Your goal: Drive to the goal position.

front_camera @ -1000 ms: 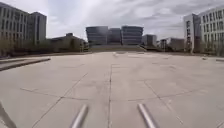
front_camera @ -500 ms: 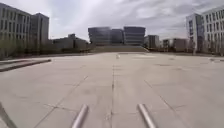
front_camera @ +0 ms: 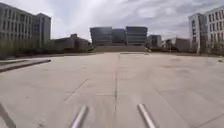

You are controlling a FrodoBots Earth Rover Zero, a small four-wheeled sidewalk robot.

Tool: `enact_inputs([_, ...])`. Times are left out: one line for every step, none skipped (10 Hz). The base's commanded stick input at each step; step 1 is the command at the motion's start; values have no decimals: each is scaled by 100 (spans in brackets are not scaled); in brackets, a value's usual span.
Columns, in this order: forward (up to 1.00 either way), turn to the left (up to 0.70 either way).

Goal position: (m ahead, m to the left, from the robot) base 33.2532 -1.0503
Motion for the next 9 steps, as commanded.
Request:
enact_inputs([70, 0])
enact_inputs([70, 0])
enact_inputs([70, 0])
enact_inputs([70, 0])
enact_inputs([70, 0])
enact_inputs([70, 0])
enact_inputs([70, 0])
enact_inputs([70, -5])
enact_inputs([70, -21])
